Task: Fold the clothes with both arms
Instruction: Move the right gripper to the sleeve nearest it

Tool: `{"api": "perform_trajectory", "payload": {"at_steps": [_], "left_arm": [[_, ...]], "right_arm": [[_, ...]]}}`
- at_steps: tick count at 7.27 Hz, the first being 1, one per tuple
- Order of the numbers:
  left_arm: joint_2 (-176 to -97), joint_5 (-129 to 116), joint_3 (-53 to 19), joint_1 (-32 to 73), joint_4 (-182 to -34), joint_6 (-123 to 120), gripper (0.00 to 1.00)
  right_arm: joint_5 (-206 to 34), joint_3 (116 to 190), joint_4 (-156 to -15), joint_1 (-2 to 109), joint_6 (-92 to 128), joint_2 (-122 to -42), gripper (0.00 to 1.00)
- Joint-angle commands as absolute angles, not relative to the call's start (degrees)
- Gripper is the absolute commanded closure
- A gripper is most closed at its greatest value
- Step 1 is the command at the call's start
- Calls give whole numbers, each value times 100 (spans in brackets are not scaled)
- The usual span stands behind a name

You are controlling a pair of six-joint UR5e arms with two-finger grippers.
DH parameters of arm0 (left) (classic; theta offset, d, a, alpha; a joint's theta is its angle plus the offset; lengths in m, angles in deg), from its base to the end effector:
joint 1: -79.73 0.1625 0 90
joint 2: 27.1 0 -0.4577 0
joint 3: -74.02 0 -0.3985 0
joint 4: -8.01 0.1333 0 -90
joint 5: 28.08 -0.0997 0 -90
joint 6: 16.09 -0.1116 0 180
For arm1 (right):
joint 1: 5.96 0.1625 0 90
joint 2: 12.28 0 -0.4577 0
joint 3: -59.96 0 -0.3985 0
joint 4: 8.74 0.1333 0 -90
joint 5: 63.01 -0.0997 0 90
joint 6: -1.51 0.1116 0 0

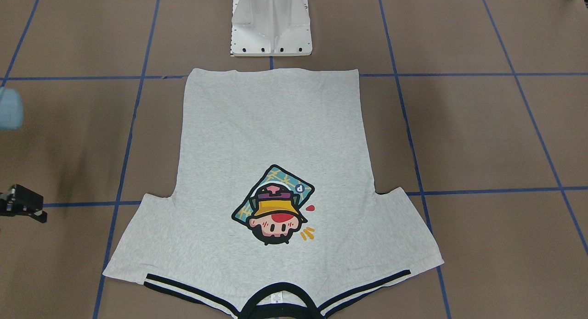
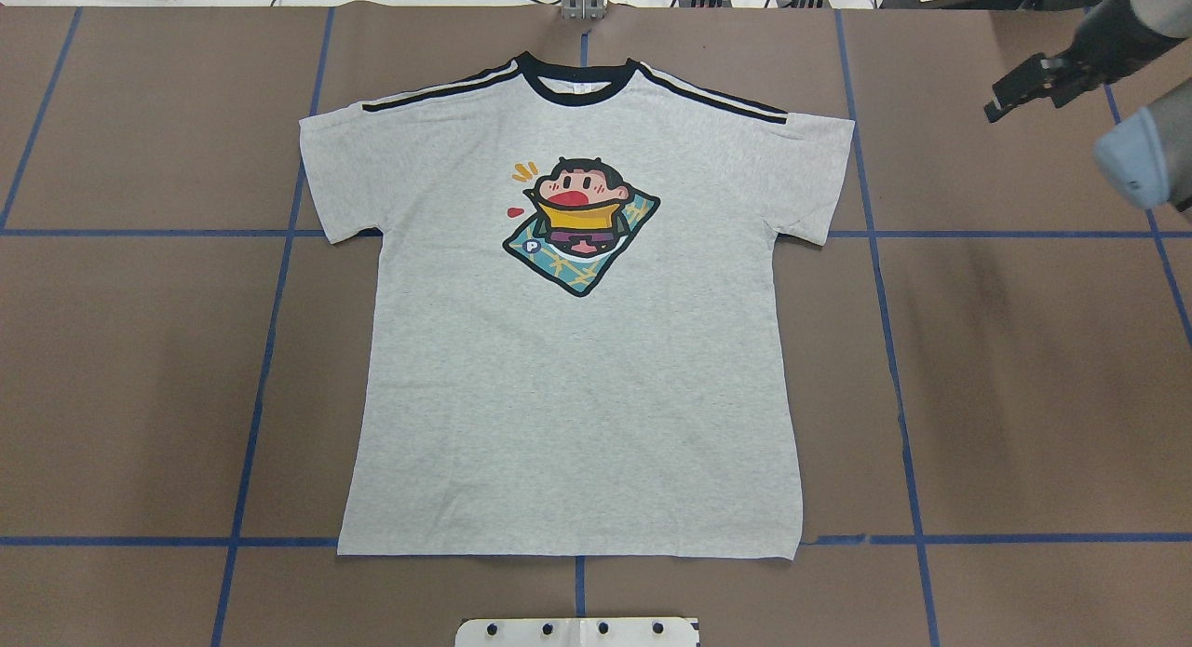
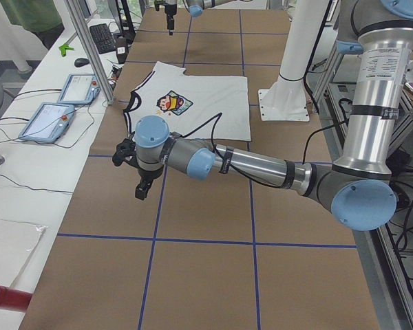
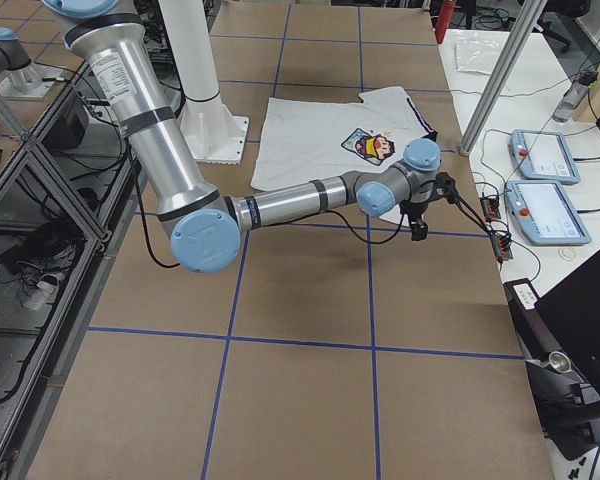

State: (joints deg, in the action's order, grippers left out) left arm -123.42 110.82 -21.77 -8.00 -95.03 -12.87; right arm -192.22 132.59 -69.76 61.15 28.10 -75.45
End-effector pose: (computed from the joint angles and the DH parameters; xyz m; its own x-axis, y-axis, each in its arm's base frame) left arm -0.0269 -0.5630 0.5579 0.6452 0.2947 -0.7049 0.0004 0.9225 0.3860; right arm -0.2267 -0.6983 0.5112 0.6380 -0.2703 0.7211 0.0214 0.9422 0.3343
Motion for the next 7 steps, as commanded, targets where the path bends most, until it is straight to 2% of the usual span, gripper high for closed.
{"api": "perform_trajectory", "payload": {"at_steps": [1,2,3,4,5,7], "left_arm": [[-12369,11079,-2151,-798,-9623,-1293,0],[-12378,11079,-2143,-798,-9640,-1293,0],[-12395,11079,-2143,-807,-9666,-1293,0],[-12395,11079,-2143,-807,-9675,-1284,0],[-12404,11079,-2143,-807,-9676,-1284,0],[-12404,11079,-2151,-807,-9676,-1284,0]], "right_arm": [[-18871,12026,-5866,5645,3517,-6803,5],[-18635,11894,-5849,5513,3526,-6705,8],[-18406,11423,-5840,5390,3535,-6251,9],[-18291,11079,-5579,5293,3544,-6143,12],[-18255,10728,-5289,5275,3544,-6089,26],[-18255,10636,-5286,5196,3544,-6027,34]]}}
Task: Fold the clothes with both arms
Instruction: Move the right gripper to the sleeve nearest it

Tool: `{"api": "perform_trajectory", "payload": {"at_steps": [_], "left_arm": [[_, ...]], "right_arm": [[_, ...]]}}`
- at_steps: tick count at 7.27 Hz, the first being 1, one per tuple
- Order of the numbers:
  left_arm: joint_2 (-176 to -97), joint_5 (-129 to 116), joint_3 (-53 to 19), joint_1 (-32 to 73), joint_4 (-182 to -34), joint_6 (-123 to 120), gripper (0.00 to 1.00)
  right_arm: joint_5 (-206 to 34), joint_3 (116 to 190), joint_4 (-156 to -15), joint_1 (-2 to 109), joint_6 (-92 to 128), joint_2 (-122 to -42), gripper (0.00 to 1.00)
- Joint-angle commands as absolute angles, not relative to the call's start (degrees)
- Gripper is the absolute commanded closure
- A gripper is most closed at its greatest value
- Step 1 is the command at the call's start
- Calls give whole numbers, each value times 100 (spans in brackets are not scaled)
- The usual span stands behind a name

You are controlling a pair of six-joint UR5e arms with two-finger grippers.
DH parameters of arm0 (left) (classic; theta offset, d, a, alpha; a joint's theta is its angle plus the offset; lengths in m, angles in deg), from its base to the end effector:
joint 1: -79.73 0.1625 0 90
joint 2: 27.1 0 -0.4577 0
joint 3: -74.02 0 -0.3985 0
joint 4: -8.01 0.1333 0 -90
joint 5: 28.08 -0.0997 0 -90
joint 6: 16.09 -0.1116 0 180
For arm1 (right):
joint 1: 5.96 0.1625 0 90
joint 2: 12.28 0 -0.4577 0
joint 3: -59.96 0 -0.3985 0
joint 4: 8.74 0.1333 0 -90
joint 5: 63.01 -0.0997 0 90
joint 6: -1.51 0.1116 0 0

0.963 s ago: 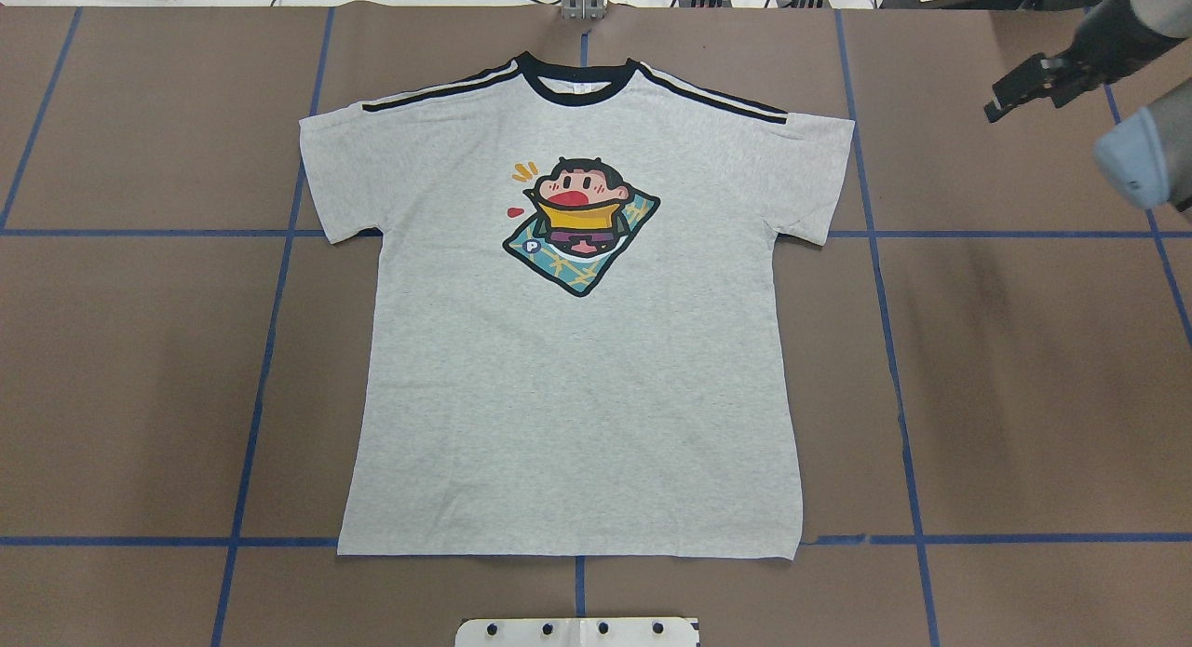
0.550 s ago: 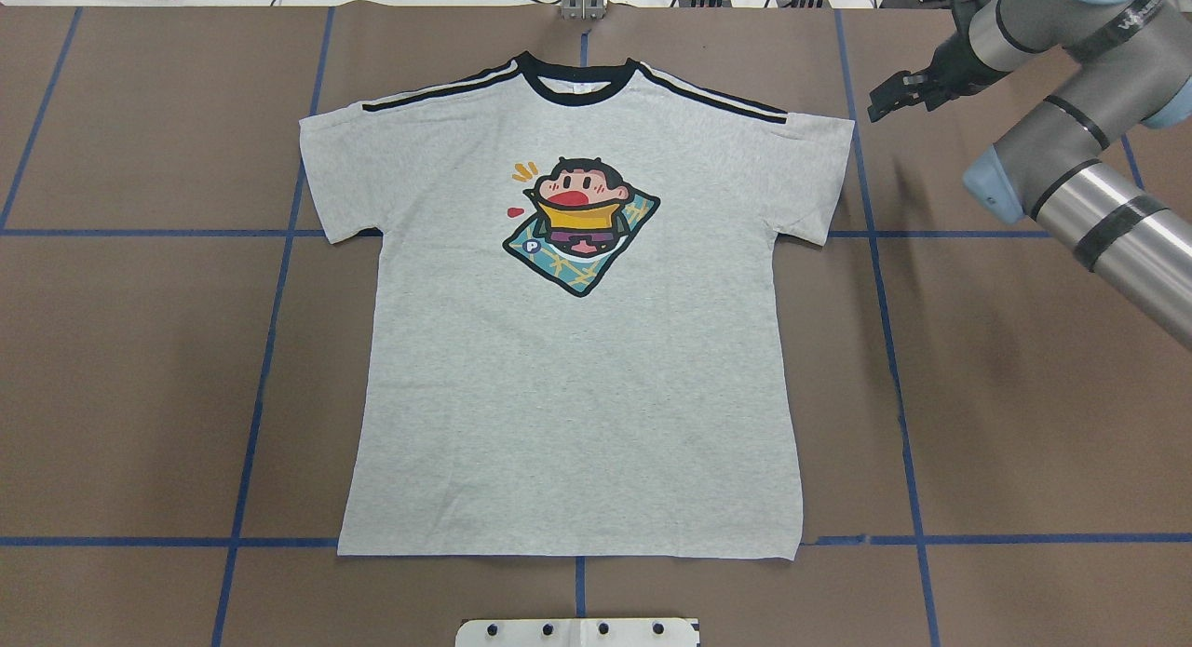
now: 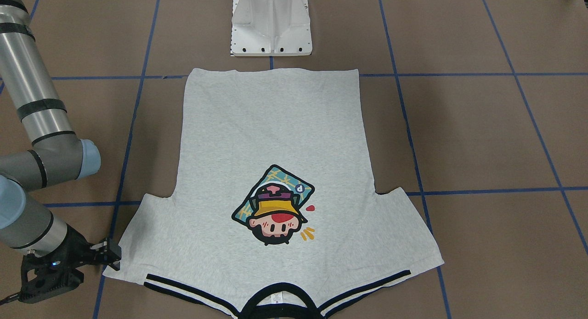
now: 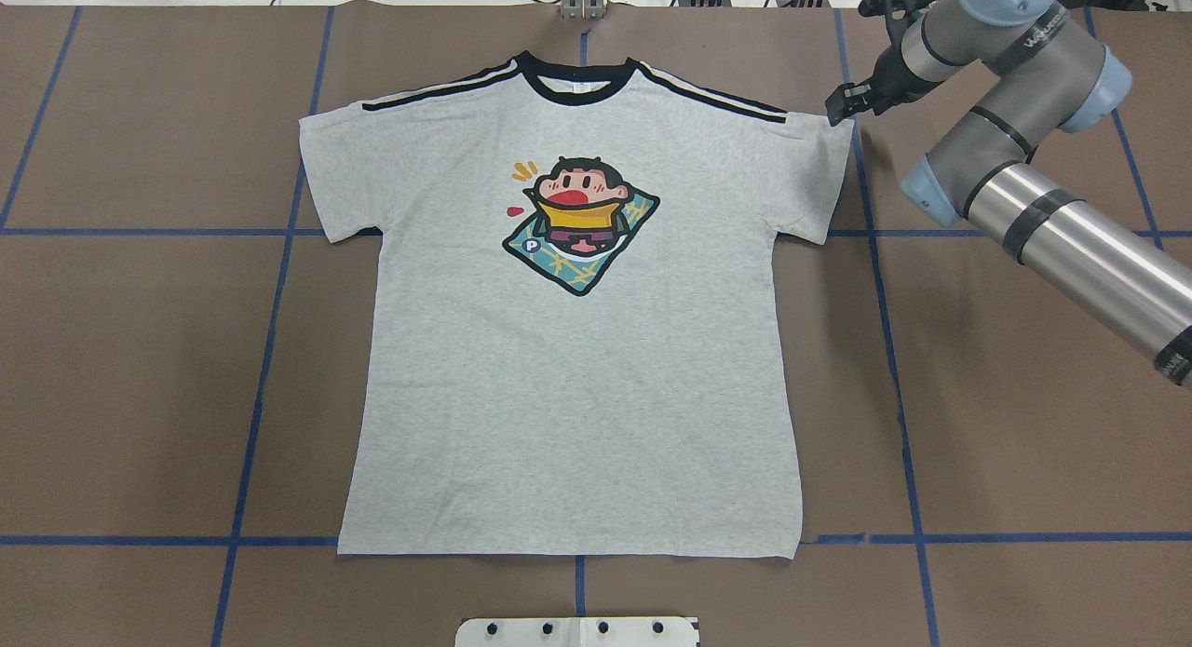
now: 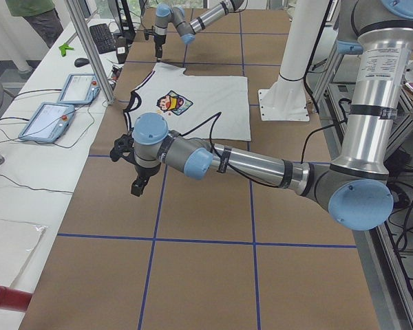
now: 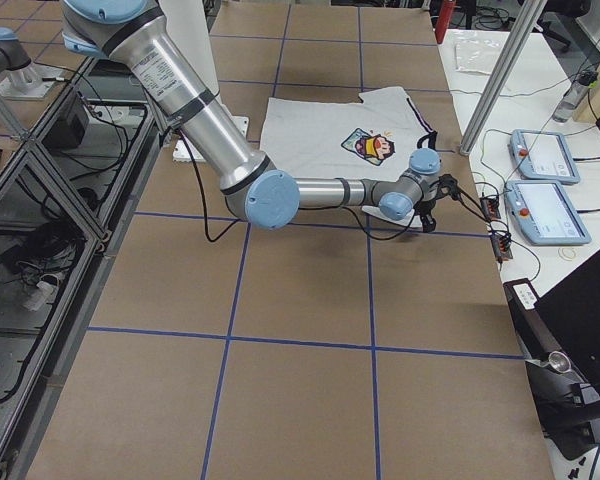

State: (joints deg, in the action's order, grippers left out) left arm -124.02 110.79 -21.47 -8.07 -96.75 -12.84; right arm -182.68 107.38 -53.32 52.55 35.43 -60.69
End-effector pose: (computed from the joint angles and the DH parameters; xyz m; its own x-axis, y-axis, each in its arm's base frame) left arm -0.0275 -0.5680 0.5510 0.6450 0.3179 -0.6949 0.0024 0.9085 0.4179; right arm -0.3729 -0.7582 0.5112 0.6728 -0.2820 0.6840 -0.0029 0.9235 0.3836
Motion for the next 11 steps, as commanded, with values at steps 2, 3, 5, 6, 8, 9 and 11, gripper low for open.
{"api": "perform_trajectory", "payload": {"at_steps": [2,3,5,6,8,9,11], "left_arm": [[-12396,11088,-2212,-816,-9676,-1267,0],[-12395,11088,-2204,-816,-9676,-1275,0],[-12395,11088,-2187,-816,-9676,-1266,0],[-12395,11088,-2169,-816,-9676,-1275,0],[-12395,11088,-2160,-816,-9676,-1275,0],[-12387,11088,-2160,-816,-9676,-1275,0],[-12352,11088,-2151,-825,-9676,-1293,0]], "right_arm": [[-18255,10548,-5277,5126,3544,-6027,51],[-18255,10548,-5277,5117,3544,-6036,58],[-18255,10548,-5295,5117,3544,-5975,85],[-18263,10557,-5303,5125,3544,-5957,91],[-18289,10618,-5312,5151,3552,-5887,100],[-18412,10793,-5338,5204,3570,-5887,100],[-19077,11825,-6063,5266,3692,-5956,100]]}}
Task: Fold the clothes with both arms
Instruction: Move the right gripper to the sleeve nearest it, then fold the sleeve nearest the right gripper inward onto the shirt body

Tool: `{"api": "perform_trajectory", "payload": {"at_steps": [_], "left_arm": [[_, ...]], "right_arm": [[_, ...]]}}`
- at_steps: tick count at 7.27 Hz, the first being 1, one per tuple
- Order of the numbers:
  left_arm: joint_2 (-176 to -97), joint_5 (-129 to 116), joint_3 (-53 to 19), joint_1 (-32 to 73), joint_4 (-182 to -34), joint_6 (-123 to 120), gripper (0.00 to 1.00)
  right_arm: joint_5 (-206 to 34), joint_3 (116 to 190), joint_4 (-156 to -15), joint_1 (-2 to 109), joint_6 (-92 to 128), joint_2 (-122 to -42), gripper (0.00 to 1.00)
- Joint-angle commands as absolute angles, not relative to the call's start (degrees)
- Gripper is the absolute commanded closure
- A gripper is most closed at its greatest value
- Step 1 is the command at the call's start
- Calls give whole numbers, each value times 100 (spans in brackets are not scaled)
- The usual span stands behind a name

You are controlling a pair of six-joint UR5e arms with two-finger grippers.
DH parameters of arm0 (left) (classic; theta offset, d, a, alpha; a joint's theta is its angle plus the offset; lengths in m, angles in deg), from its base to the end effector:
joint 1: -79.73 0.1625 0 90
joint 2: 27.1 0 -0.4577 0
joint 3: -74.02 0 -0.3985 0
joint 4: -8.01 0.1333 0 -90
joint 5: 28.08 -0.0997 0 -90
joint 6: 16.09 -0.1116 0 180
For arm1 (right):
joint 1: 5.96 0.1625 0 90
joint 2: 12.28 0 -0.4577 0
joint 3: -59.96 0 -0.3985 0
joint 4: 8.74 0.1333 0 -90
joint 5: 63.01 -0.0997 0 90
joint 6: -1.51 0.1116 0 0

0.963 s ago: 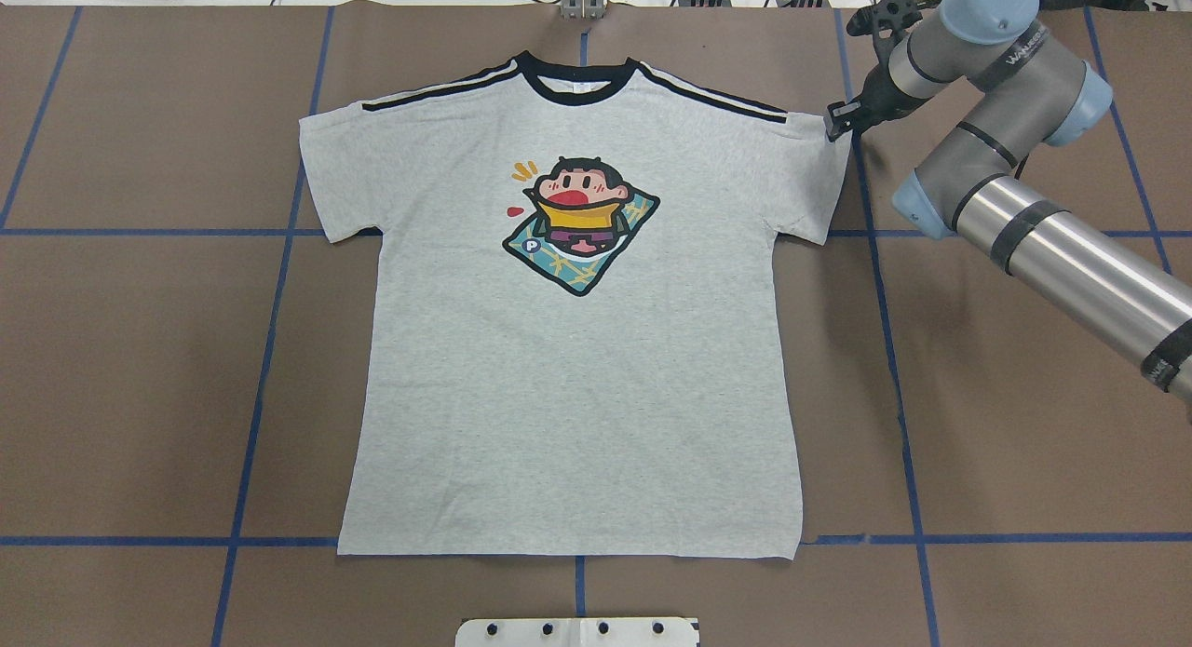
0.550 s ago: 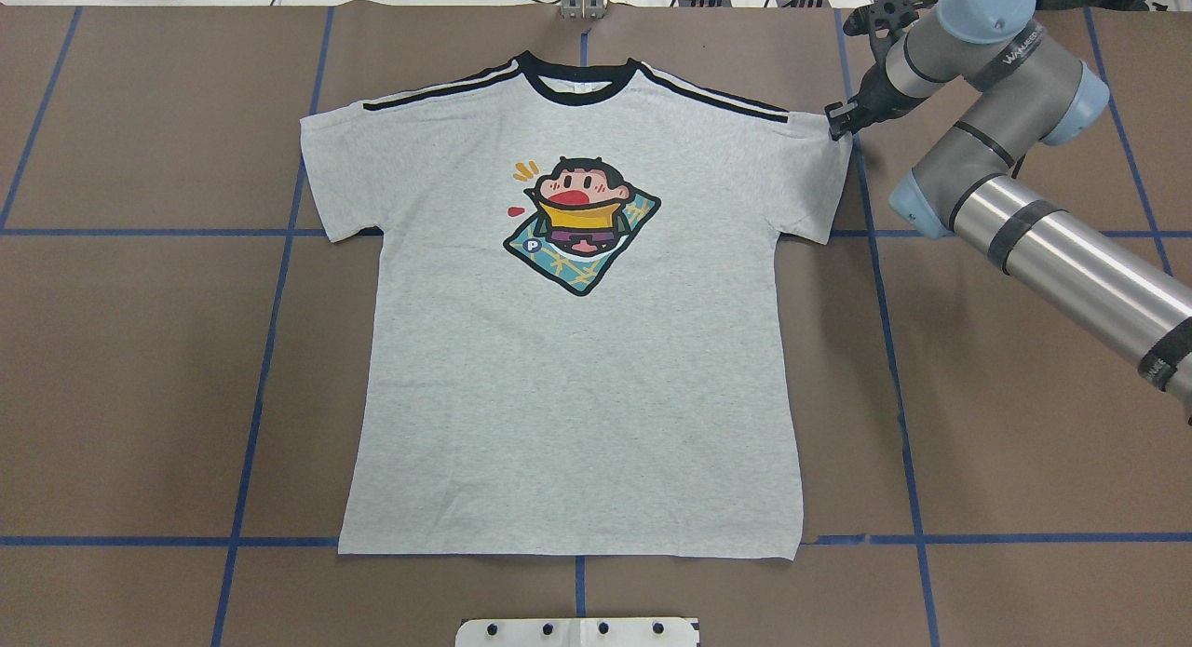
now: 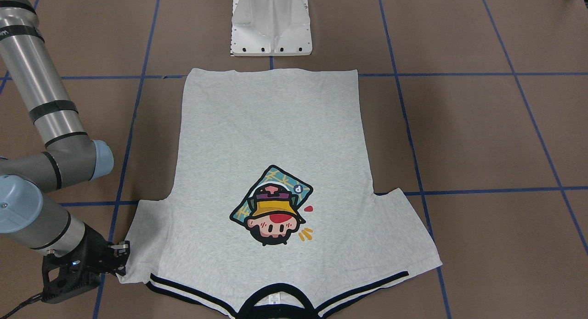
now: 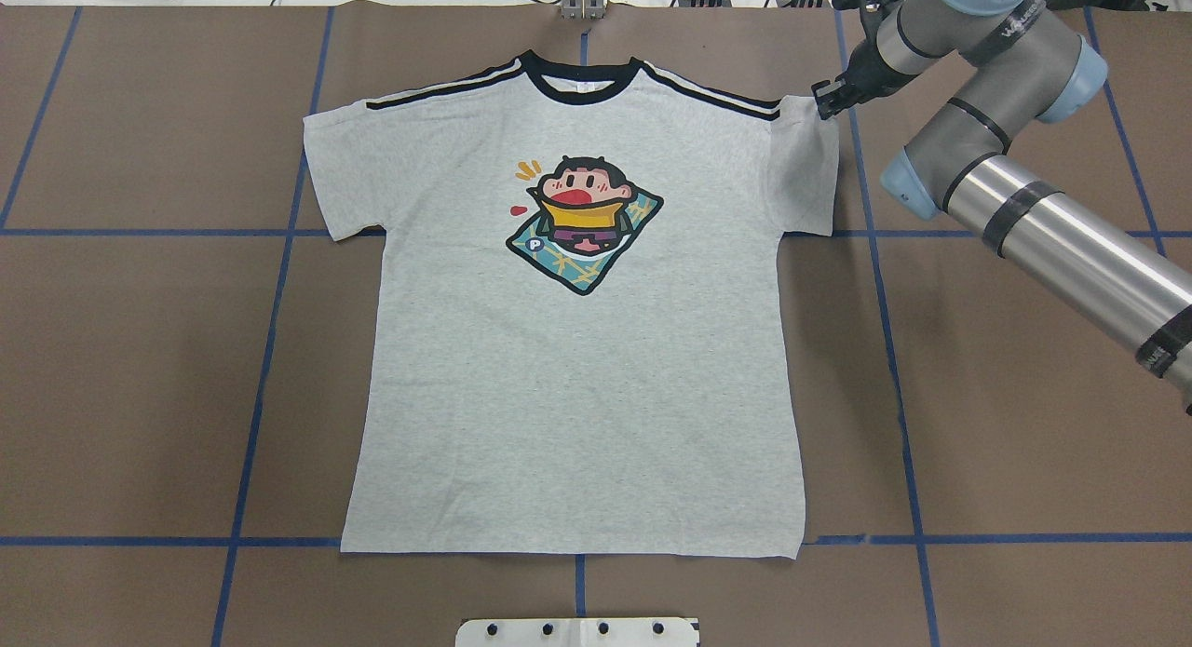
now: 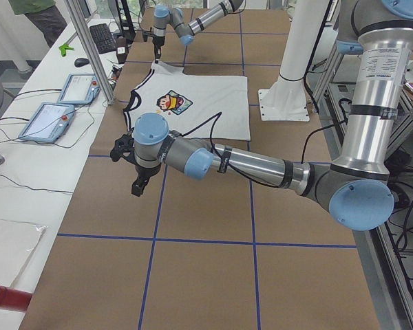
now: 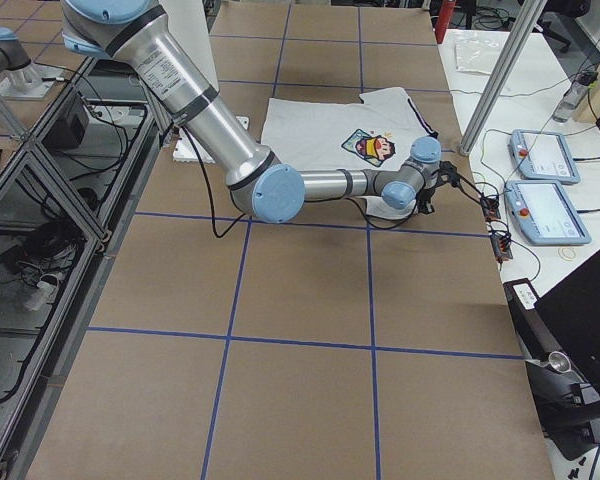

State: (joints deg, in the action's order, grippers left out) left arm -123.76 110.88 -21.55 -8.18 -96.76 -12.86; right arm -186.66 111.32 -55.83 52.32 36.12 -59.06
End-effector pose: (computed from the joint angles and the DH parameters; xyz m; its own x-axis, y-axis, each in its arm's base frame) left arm -0.0285 -0.5661 0.5527 0.6445 0.3154 -0.6966 0.0038 0.9096 0.4154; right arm -0.3843 -0.7576 0.4535 0.6078 -0.3197 0.7269 0.0122 0.9190 0.3940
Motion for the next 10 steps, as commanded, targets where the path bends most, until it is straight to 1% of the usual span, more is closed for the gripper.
{"api": "perform_trajectory", "payload": {"at_steps": [1,3,5,7,9,10], "left_arm": [[-12351,11088,-2160,-825,-9676,-1293,0],[-12351,11088,-2151,-825,-9676,-1301,0],[-12325,11088,-2195,-860,-9676,-1293,0],[-12299,11088,-2213,-869,-9676,-1293,0],[-12299,11088,-2213,-939,-9676,-1293,0],[-12299,11088,-2213,-939,-9676,-1284,0]], "right_arm": [[-19124,12188,-6442,5196,3850,-5966,100],[-19020,12131,-6490,4837,4534,-5712,100],[-17840,11458,-6534,4451,4677,-5160,100],[-17019,10509,-6595,4221,4932,-4431,100],[-16647,10268,-6595,4071,4950,-4314,100],[-16646,10267,-6595,4045,4950,-4296,80]]}}
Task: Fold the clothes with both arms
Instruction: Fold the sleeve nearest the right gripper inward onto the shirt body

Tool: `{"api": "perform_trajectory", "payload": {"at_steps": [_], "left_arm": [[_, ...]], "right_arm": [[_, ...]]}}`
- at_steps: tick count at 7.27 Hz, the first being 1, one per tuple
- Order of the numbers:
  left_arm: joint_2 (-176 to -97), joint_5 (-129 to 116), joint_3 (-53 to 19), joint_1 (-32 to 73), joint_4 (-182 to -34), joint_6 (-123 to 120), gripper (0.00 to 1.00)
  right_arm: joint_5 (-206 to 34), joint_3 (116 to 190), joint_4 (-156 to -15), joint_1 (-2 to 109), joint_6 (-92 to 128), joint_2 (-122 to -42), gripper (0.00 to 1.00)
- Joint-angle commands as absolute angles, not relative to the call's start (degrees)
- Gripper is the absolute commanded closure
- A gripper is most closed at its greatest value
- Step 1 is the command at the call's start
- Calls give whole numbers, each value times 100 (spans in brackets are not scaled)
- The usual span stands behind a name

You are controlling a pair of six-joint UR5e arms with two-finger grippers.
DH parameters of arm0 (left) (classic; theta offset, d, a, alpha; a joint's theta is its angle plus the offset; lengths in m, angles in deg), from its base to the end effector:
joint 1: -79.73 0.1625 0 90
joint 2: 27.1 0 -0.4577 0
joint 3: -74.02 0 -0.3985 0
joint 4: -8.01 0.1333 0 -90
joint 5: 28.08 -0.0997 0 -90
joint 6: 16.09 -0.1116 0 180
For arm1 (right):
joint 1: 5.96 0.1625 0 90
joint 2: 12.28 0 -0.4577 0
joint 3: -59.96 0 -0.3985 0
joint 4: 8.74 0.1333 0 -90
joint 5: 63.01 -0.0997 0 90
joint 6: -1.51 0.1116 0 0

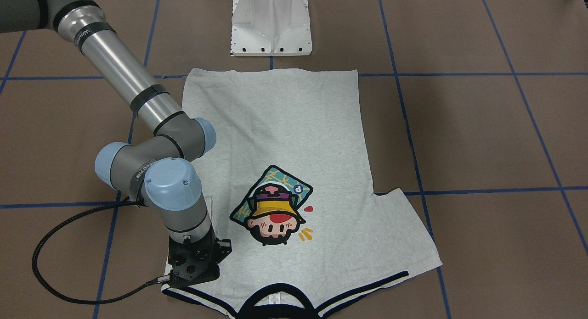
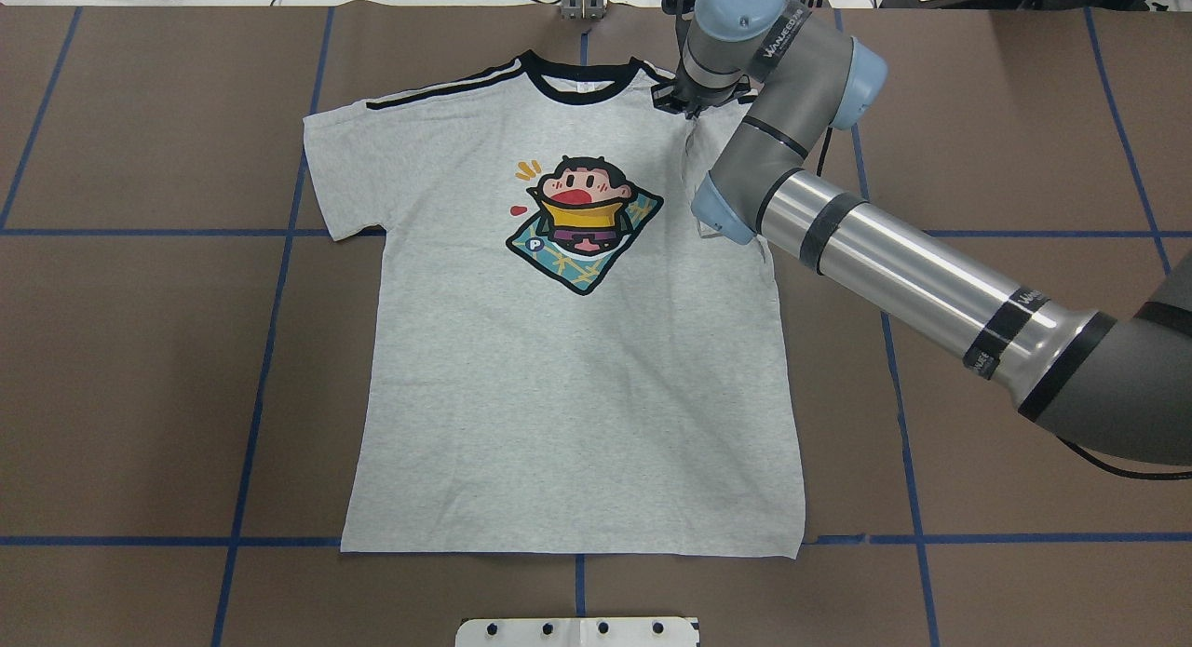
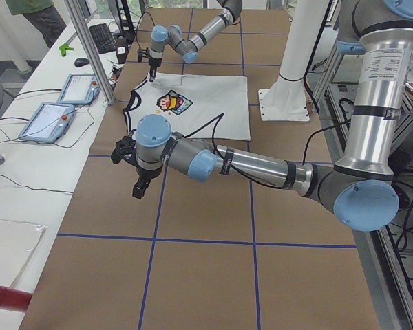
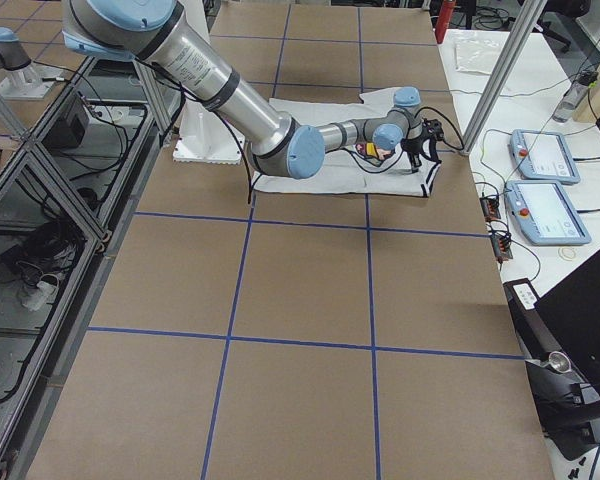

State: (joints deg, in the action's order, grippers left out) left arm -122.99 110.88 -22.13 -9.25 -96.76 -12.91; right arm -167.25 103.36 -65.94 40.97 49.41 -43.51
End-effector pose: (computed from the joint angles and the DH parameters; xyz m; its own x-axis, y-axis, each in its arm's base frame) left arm -0.0392 -0.5595 0.5551 0.6503 0.3018 -0.6972 0.0202 0.9105 0.4130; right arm -0.5563 -0.7501 0.3219 0.7536 -0.1454 0.6411 -0.1134 0.9318 0.3447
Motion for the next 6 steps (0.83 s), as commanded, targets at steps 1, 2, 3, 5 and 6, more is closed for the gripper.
{"api": "perform_trajectory", "payload": {"at_steps": [1,2,3,5,6], "left_arm": [[-12299,11088,-2213,-930,-9676,-1275,0],[-12342,11088,-2178,-930,-9676,-1266,0],[-12412,11079,-2134,-904,-9676,-1136,0],[-12798,11053,-2012,-547,-9954,247,0],[-13052,10661,-1767,-82,-10444,1159,0]], "right_arm": [[-16655,10284,-6587,4044,4941,-4296,1],[-16716,10372,-6587,4053,4950,-4296,0],[-17012,10677,-6604,4097,4976,-4331,0],[-18222,11500,-7562,4543,5205,-4409,0],[-18411,12220,-8963,4650,5196,-4401,0]]}}
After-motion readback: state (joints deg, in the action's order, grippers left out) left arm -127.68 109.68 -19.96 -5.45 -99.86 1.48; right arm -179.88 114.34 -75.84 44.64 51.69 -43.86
